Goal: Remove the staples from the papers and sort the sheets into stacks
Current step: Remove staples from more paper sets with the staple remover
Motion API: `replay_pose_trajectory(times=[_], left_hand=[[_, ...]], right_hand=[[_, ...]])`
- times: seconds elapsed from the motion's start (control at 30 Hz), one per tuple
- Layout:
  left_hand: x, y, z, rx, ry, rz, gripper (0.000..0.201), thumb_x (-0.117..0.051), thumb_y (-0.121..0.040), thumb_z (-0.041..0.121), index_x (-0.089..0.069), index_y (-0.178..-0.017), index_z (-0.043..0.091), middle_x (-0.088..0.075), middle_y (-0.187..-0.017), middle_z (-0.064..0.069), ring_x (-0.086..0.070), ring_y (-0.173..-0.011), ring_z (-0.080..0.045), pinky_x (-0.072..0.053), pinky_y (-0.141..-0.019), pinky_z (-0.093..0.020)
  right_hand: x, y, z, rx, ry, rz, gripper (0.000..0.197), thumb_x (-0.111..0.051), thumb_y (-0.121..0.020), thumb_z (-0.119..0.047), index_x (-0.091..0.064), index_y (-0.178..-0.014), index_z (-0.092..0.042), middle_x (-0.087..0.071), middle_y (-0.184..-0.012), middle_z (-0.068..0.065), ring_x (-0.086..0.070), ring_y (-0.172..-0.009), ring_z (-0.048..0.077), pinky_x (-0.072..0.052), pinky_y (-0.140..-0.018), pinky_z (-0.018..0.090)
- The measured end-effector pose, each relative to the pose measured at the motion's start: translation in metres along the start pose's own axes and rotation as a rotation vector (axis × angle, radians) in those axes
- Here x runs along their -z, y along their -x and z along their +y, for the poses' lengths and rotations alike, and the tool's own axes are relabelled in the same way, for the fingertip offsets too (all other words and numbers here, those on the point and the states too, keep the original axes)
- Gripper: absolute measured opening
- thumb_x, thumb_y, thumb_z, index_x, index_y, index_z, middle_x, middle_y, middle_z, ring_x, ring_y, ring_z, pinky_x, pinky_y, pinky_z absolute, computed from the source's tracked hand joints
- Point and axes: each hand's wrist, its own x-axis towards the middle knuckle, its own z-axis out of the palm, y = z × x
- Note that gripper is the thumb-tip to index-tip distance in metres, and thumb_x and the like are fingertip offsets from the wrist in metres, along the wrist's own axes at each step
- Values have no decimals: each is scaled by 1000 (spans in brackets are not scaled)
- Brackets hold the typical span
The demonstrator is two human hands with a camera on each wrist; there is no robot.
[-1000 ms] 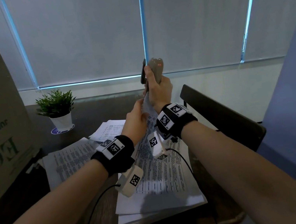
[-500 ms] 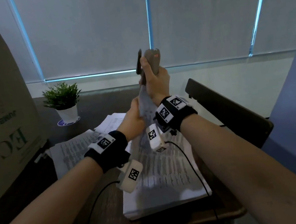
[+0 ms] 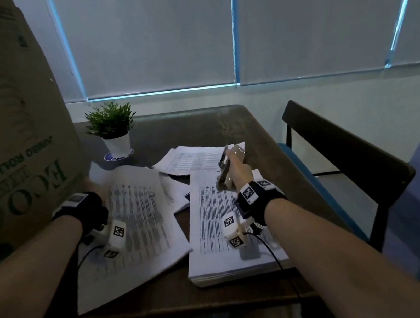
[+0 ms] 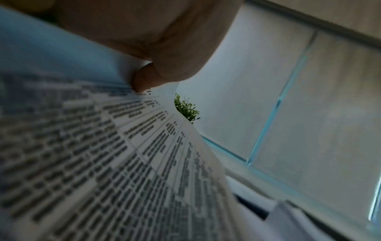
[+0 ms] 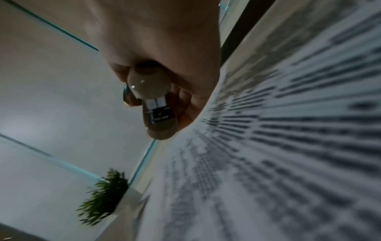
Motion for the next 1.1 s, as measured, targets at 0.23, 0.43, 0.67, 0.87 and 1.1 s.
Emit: replay_pose_trajectory(times=[0.23, 0.43, 0.67, 0.87, 1.1], left_hand=[[-14, 79, 73, -59, -249, 108, 53, -50, -95, 21, -33, -140, -2, -38, -142, -22, -38, -130, -39, -33, -107, -45], [-73, 150, 158, -262, -114, -439, 15, -54, -93, 24, -57, -83, 14, -53, -100, -10, -50, -94, -24, -40, -82, -32], [-101, 170, 172, -239, -312, -476, 36, -47, -98, 20, -54, -124, -4, -55, -126, -18, -53, -117, -30, -43, -90, -33], [-108, 171, 168, -394, -239, -339, 26, -51, -91, 20, -54, -110, 2, -59, -113, -14, -57, -100, -30, -48, -83, -37], [-107, 182, 176, -484, 58, -245, 17, -43, -99, 24, -49, -107, 10, -55, -112, -13, -53, -100, -27, -40, -82, -33]], right_hand=[[21, -26, 32, -84, 42, -6, 77, -73, -49, -72, -64, -86, -5, -68, -70, 16, -65, -70, 33, -56, -78, 44], [21, -9, 26, -30, 92, 0, 72, -67, -64, -69, -71, -91, -3, -71, -84, 18, -68, -73, 31, -57, -85, 53], [27, -7, 27, -15, 92, -22, 60, -64, -77, -61, -69, -90, -3, -69, -77, 18, -66, -68, 30, -56, -83, 49], [27, -13, 31, 10, 157, -16, 72, -61, -66, -71, -71, -96, -7, -74, -90, 21, -72, -80, 32, -57, -84, 49], [29, -35, 40, -3, 126, -33, 86, -78, -46, -60, -67, -108, -1, -72, -95, 22, -71, -85, 39, -57, -81, 57]])
